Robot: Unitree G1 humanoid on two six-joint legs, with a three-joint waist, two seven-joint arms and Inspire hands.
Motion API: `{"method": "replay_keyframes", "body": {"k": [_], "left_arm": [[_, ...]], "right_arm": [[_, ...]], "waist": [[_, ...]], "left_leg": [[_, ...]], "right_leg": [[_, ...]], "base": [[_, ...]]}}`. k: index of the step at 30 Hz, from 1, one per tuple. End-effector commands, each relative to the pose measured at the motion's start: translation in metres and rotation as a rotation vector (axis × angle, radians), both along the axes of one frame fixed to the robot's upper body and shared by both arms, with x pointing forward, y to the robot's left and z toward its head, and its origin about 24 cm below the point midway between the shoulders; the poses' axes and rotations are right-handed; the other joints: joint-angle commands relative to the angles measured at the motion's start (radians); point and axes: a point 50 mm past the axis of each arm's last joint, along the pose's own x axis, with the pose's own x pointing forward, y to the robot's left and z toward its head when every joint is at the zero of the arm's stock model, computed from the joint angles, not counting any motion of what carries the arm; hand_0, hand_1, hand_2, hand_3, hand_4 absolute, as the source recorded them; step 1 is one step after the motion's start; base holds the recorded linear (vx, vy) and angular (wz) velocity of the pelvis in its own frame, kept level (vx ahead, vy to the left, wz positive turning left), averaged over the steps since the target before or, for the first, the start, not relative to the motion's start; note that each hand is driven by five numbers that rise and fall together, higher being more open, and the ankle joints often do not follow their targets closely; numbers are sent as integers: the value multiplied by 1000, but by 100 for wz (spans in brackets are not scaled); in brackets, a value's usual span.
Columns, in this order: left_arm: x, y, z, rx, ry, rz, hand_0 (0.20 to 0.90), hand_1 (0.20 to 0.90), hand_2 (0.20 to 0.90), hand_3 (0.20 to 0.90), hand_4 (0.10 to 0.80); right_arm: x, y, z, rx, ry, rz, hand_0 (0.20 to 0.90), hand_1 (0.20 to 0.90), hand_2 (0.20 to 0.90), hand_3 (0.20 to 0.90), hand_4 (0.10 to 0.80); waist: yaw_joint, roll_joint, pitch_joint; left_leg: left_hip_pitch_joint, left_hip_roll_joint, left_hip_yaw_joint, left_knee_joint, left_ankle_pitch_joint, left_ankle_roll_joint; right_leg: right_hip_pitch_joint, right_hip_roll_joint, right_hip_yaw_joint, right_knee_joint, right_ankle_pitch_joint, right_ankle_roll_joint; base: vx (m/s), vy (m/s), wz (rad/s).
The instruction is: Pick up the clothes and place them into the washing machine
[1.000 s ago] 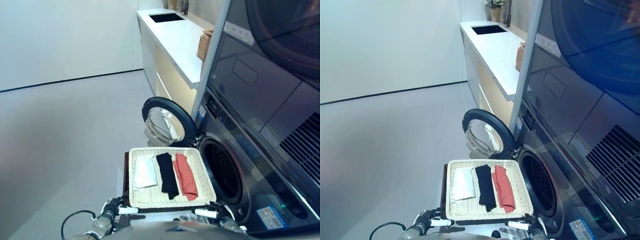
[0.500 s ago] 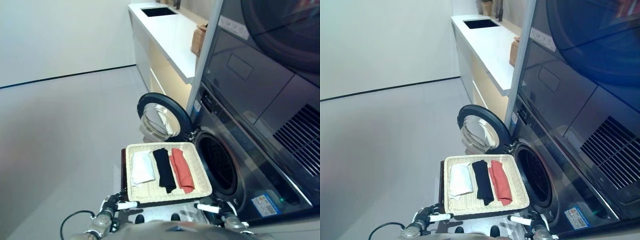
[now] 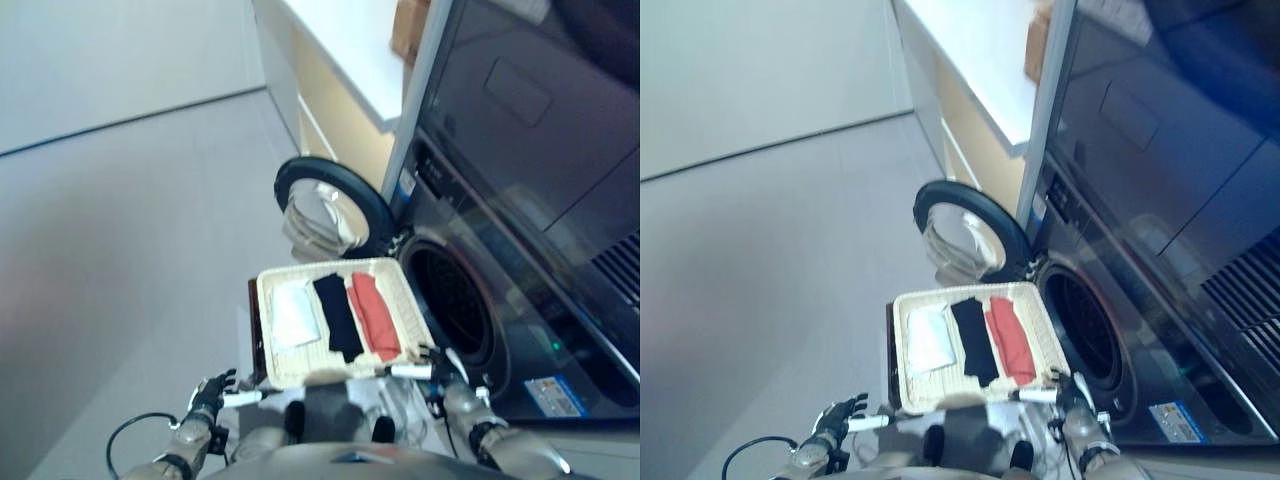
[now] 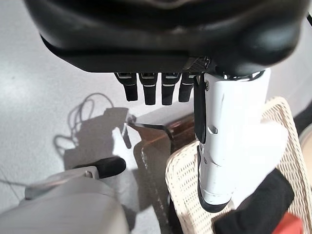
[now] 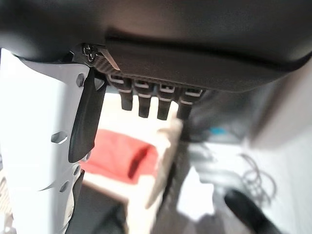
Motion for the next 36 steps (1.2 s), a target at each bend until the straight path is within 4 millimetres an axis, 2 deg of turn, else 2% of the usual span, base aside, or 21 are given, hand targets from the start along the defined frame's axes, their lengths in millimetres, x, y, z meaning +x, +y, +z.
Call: {"method": "replay_keyframes", "body": {"k": [1,2,3,6,7,12,13,14,16,21,22,26,36], "left_arm": [[74,-2,47,-2,-341,26,900,900,900,900,800],[85,-9,59,-13,-417,-9,900,900,900,900,800],[88,-9,63,-24,-447,-5,900,900,900,900,800],[99,-15,83,-66,-567,-22,900,900,900,900,800],[99,-15,83,-66,-567,-22,900,900,900,900,800],[108,-13,101,-102,-664,25,900,900,900,900,800],[108,-13,101,-102,-664,25,900,900,900,900,800],[109,-19,104,-118,-680,13,900,900,900,900,800],[108,-21,104,-121,-684,4,900,900,900,900,800],[108,-27,103,-127,-672,-15,900,900,900,900,800],[106,-27,102,-128,-671,-18,900,900,900,900,800],[103,-27,100,-139,-668,-10,900,900,900,900,800],[102,-32,99,-139,-667,-20,900,900,900,900,800]], "right_arm": [[67,-1,60,-146,-254,87,900,900,900,900,800],[84,-5,80,-184,-311,85,900,900,900,900,800],[93,-5,93,-196,-349,87,900,900,900,900,800],[114,-1,121,-216,-450,87,900,900,900,900,800],[114,-1,122,-216,-450,87,900,900,900,900,800],[138,-14,169,-311,-558,22,900,900,900,900,800],[138,-14,169,-311,-558,22,900,900,900,900,800],[139,-22,178,-343,-562,-11,900,900,900,900,800],[142,-26,188,-378,-574,-28,900,900,900,900,800],[143,-32,196,-463,-558,-34,900,900,900,900,800],[143,-34,198,-471,-558,-36,900,900,900,900,800],[147,-36,212,-503,-591,-47,900,900,900,900,800],[150,-38,225,-523,-632,-71,900,900,900,900,800]], "waist": [[13,-29,102],[25,-25,122],[29,-25,129],[30,-24,148],[30,-24,146],[48,-19,162],[48,-19,162],[53,-12,164],[54,-4,166],[55,14,166],[59,17,166],[67,31,170],[78,50,175]], "left_leg": [[-157,-16,-51,120,-49,-83],[-195,-13,-46,152,-60,-89],[-216,-10,-43,165,-63,-92],[-307,-6,-38,246,-86,-97],[-309,-6,-38,248,-86,-97],[-432,-10,-40,361,-132,-78],[-433,-10,-40,362,-133,-78],[-465,-16,-40,398,-149,-71],[-487,-21,-40,421,-160,-65],[-516,-34,-35,429,-172,-60],[-510,-35,-36,445,-212,-61],[-538,-45,-31,444,-211,-56],[-569,-65,-30,419,-199,-57]], "right_leg": [[-46,-26,9,85,-66,-9],[-89,-15,10,118,-79,-14],[-115,-14,9,138,-87,-14],[-219,-15,17,231,-112,-17],[-220,-15,17,232,-113,-17],[-355,-9,46,350,-150,-28],[-356,-9,46,350,-151,-28],[-384,-16,48,378,-161,-28],[-406,-17,57,397,-170,-30],[-436,-21,68,407,-186,-37],[-429,-19,73,419,-219,-31],[-452,-23,83,411,-212,-31],[-468,-32,83,374,-198,-28]], "base": [[-90,-44,24],[-58,-16,26],[-75,-25,7],[-29,-8,-4],[-6,22,10],[-9,42,1],[11,44,-13],[27,47,-9],[44,72,-4],[71,57,-5],[146,57,2],[66,56,0],[48,38,1]]}}
